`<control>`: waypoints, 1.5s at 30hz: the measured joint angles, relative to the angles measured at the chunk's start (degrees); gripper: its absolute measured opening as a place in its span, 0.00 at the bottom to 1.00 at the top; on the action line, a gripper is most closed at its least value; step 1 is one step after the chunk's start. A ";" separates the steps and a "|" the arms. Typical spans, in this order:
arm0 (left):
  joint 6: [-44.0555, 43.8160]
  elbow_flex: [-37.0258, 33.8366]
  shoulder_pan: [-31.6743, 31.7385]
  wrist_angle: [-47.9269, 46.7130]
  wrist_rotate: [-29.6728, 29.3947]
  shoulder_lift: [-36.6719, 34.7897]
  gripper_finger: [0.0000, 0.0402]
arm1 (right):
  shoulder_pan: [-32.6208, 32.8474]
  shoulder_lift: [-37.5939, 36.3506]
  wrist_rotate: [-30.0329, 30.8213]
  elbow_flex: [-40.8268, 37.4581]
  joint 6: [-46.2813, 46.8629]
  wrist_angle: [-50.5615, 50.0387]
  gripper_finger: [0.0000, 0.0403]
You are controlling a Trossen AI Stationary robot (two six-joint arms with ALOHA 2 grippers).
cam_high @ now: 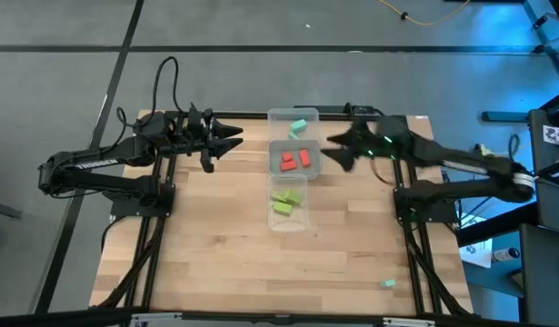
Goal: Sort & place blocks by color
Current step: Put the blue block into the top transparent bin
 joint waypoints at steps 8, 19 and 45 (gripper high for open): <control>0.00 0.00 0.00 -0.55 0.00 0.00 0.39 | 8.49 -12.19 0.71 -11.97 -6.01 30.04 0.88; -0.04 0.00 0.00 -0.48 0.46 0.00 0.39 | 9.04 -12.38 1.33 -11.70 -6.27 30.10 0.88; 0.35 0.00 0.00 -0.42 0.45 0.00 0.39 | 9.04 -12.36 1.16 -11.65 -6.10 30.03 0.88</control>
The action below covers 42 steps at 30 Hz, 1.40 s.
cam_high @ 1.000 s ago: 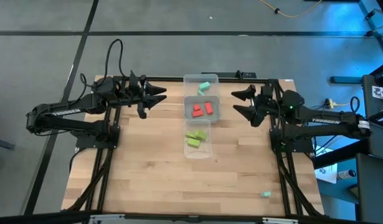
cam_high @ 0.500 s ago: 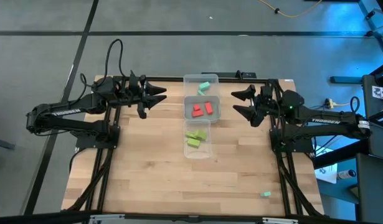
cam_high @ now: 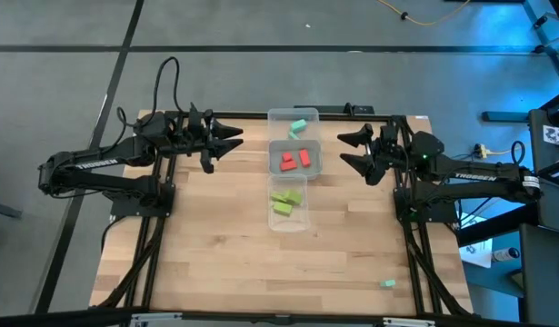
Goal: Sort & place blocks by color
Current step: Put the blue block into the top transparent bin
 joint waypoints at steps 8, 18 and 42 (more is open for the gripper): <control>0.08 0.00 0.00 -0.01 -0.01 0.00 0.39 | 0.02 0.92 -2.99 0.58 4.37 -1.33 0.88; 0.11 0.00 0.02 0.02 -0.03 0.00 0.39 | 12.33 15.55 -14.73 23.49 7.99 -59.90 0.88; 0.12 0.00 0.01 0.02 -0.03 0.00 0.39 | 67.93 34.36 -3.20 20.17 38.56 -72.80 0.88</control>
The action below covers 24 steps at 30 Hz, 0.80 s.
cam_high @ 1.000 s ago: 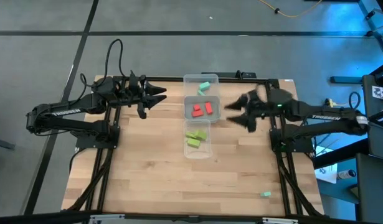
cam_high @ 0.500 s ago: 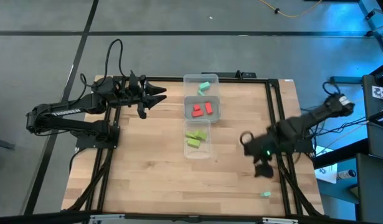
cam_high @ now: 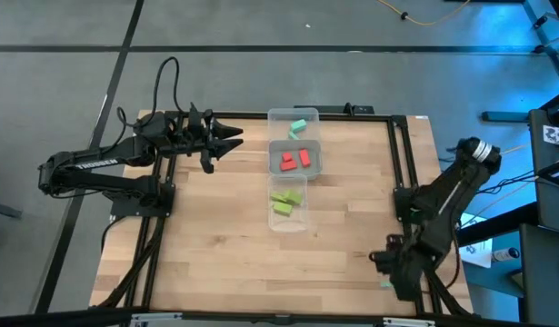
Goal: Sort & place blocks by color
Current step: Put the blue block into the top transparent bin
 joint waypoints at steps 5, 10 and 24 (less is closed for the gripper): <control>0.00 0.00 -0.01 0.00 0.00 0.00 0.39 | 2.26 6.45 0.42 0.00 0.27 3.68 0.88; 0.00 0.00 0.01 -0.02 -0.01 0.01 0.39 | 2.58 11.19 1.30 0.00 0.55 6.37 0.88; 0.00 0.00 0.01 0.02 -0.01 0.02 0.39 | 2.58 16.19 1.36 0.00 0.44 7.12 0.74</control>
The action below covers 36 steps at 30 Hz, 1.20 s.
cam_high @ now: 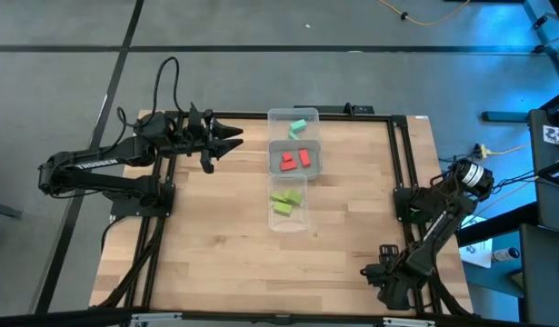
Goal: Sort & place blocks by color
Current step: Put the blue block into the top transparent bin
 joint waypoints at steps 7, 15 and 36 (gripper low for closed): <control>0.02 0.00 0.00 -0.04 0.00 0.00 0.39 | 0.00 0.02 0.00 0.00 -0.13 -0.02 0.59; 0.02 0.00 0.00 -0.07 0.00 0.00 0.39 | 0.00 0.02 -0.02 0.00 -0.15 -0.02 0.44; 0.02 0.00 -0.01 -0.07 0.00 0.00 0.39 | 0.00 0.02 -1.62 0.02 -1.46 2.51 0.15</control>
